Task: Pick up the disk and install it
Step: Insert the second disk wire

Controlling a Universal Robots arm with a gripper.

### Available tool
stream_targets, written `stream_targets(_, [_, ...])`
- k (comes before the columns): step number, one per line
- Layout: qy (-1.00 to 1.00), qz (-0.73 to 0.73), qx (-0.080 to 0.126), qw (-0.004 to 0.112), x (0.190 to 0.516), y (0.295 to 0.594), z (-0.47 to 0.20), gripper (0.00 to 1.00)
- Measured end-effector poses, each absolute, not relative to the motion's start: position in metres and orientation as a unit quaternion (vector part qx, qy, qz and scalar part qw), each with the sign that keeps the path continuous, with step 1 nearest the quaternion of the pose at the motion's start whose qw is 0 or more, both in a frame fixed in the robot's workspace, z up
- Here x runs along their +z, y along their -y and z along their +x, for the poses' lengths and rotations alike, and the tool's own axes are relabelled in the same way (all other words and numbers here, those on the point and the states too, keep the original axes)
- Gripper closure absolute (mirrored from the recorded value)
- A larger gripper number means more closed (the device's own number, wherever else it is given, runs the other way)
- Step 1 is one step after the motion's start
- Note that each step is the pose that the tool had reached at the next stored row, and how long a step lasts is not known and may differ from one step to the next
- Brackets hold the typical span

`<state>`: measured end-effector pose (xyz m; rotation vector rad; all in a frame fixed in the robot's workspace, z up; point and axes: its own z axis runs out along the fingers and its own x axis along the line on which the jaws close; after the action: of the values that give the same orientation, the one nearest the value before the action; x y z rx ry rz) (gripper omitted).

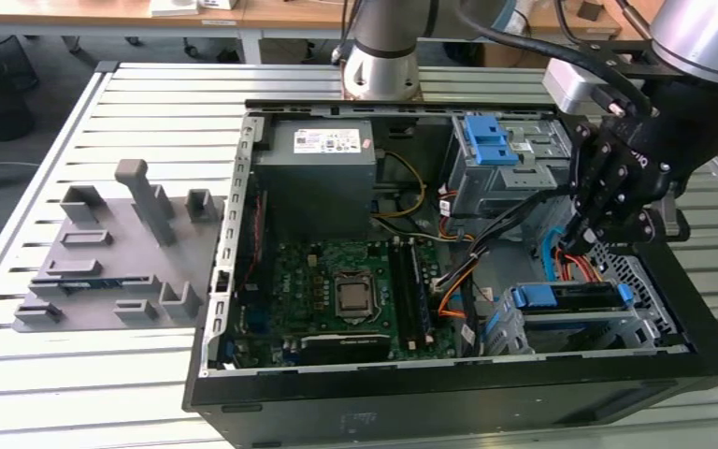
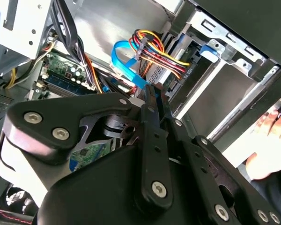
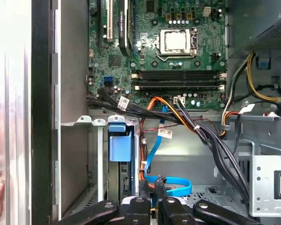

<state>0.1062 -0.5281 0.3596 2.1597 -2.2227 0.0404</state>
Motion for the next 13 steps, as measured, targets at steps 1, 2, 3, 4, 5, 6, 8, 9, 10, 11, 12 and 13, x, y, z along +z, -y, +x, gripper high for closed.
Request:
stream_targets(1, [0.717,0.697,0.013,0.021,0.359,0.529,0.106,0.84])
stream_targets(2, [0.717,0.697,0.013,0.021,0.359,0.531,0.106,0.84])
stream_targets(3, [0.717,0.697,0.013,0.021,0.358,0.532,0.106,0.84])
stream_targets(4, [0.717,0.697,0.013,0.021,0.357,0.534,0.106,0.84])
stream_targets(5, [0.717,0.697,0.012,0.02,0.355,0.536,0.106,0.84])
stream_targets(6, [0.717,0.697,0.011,0.019,0.354,0.539,0.106,0.84])
stream_targets(8, [0.717,0.697,0.01,0.018,0.352,0.543,0.106,0.84])
stream_targets(9, [0.717,0.697,0.009,0.017,0.351,0.544,0.106,0.84])
stream_targets(10, [0.717,0.697,0.009,0.016,0.35,0.544,0.106,0.84])
stream_targets(11, [0.717,0.697,0.008,0.016,0.35,0.544,0.106,0.84])
stream_targets(12, [0.717,0.697,0.007,0.015,0.349,0.544,0.106,0.84])
stream_targets(13, [0.717,0.697,0.006,0.014,0.349,0.544,0.106,0.84])
